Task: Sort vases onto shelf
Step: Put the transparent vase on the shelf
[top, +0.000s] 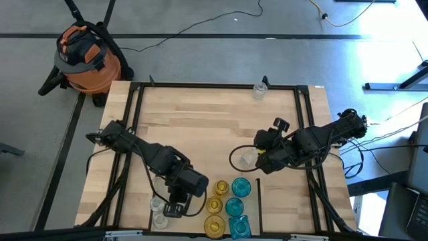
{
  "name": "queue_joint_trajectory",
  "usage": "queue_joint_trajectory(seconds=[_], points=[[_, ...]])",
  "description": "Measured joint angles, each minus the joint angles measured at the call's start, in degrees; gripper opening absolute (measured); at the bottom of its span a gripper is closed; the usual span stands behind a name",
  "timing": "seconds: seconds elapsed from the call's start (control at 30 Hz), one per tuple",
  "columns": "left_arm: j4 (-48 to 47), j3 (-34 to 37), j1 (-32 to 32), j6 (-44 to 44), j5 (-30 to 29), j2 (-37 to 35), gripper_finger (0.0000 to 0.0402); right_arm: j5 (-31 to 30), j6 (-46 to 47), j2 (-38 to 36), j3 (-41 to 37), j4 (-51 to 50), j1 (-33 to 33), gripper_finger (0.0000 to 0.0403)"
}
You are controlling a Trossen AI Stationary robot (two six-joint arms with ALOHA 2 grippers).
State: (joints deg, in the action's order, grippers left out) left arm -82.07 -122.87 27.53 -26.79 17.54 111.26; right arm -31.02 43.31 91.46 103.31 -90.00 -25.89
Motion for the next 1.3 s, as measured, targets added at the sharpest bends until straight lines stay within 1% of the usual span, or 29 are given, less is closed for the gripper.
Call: queue_joint_trajectory(seconds=[0.1,0.33,0.53,0.73,0.87,1.07,1.17,1.27,1.3], points=[[-2.0,0.0,-0.8,0.0,-0.2,0.0,0.0023,0.6,0.0,0.0,0.0,0.0,0.0,0.0167],[-1.8,0.0,-1.1,0.9,0.1,0.0,0.0024,0.6,0.0,0.0,0.0,0.0,0.0,0.0167],[-0.9,0.0,-2.0,1.9,1.4,0.0,0.0055,0.6,-0.1,0.0,0.0,0.0,0.0,0.0167],[-0.8,0.0,-3.1,1.9,3.6,0.0,0.0092,0.6,-0.1,0.0,0.0,0.0,0.0,0.0167],[-0.4,0.0,-4.3,1.9,5.3,0.0,0.0107,0.6,-0.1,0.0,0.0,0.0,0.0,0.0167],[-0.4,0.0,-5.8,1.7,7.9,0.0,0.0112,0.6,-0.2,0.0,0.0,0.0,0.0,0.0167],[-0.1,0.0,-6.9,-0.6,10.3,-0.5,0.0112,0.5,-0.2,0.0,0.0,0.0,0.0,0.0167],[3.0,0.0,-8.1,-3.5,14.1,-1.6,0.0112,-0.4,-0.2,0.0,0.0,0.0,0.0,0.0167],[3.6,0.0,-8.3,-4.0,14.1,-2.0,0.0112,-0.5,-0.2,0.0,0.0,0.0,0.0,0.0167]])
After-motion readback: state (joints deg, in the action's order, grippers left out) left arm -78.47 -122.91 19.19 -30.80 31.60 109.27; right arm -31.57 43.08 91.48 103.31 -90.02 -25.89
